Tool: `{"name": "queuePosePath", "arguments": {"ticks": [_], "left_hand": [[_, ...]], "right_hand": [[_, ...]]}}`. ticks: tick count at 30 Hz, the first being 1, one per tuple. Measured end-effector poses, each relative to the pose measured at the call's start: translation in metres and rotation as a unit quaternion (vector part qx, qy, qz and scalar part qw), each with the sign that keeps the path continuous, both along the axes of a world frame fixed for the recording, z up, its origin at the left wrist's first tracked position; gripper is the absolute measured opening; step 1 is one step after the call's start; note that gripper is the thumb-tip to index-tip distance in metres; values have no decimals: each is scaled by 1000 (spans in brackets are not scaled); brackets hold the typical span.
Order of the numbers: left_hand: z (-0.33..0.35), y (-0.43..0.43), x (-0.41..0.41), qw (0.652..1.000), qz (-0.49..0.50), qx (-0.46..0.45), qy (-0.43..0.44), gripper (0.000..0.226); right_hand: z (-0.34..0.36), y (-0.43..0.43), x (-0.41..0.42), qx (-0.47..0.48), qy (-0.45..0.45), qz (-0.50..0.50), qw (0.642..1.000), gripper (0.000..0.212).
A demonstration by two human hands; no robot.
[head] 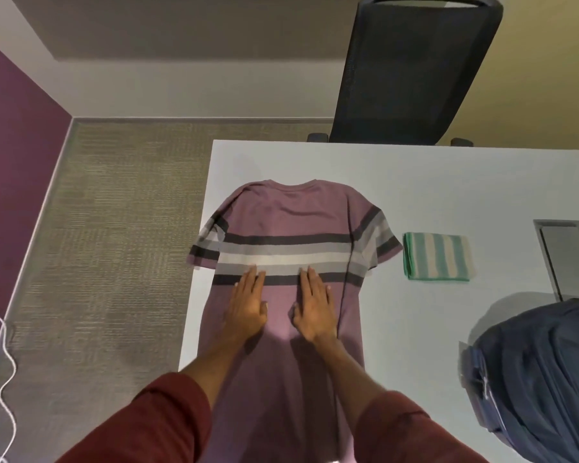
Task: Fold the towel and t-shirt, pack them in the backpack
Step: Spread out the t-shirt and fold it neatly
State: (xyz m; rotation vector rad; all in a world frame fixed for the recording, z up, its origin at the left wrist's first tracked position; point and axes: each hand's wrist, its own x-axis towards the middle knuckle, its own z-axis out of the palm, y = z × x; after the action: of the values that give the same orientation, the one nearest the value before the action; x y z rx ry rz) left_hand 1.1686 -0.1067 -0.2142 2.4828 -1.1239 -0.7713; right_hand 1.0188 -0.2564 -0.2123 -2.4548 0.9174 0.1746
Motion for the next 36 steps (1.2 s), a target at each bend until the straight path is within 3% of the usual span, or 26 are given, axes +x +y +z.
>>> {"name": "queuePosePath", "arguments": {"ticks": [4, 11, 17, 22, 29, 32, 36], "left_hand": [[-1, 18, -17, 995, -26, 91, 12, 98], [-2, 27, -9, 991, -44, 128, 21, 105], [4, -1, -33, 992, 10, 129, -2, 107], [18, -53, -54, 994, -68, 85, -17, 96], [15, -103, -96, 979, -193, -27, -55, 91], [11, -139, -97, 979, -190, -22, -71, 88], [18, -195, -89, 979, -192, -8, -73, 86]], "right_hand": [[-7, 16, -14, -25, 49, 3, 999, 85], [-10, -14, -73, -68, 67, -103, 990, 76], [9, -39, -102, -116, 1, -128, 985, 82], [30, -80, -90, -119, -95, -243, 958, 46], [34, -208, -50, -101, -6, -158, 982, 42], [24, -231, -39, -115, -3, -126, 985, 54], [16, -246, -33, -103, -9, -128, 986, 54]]}}
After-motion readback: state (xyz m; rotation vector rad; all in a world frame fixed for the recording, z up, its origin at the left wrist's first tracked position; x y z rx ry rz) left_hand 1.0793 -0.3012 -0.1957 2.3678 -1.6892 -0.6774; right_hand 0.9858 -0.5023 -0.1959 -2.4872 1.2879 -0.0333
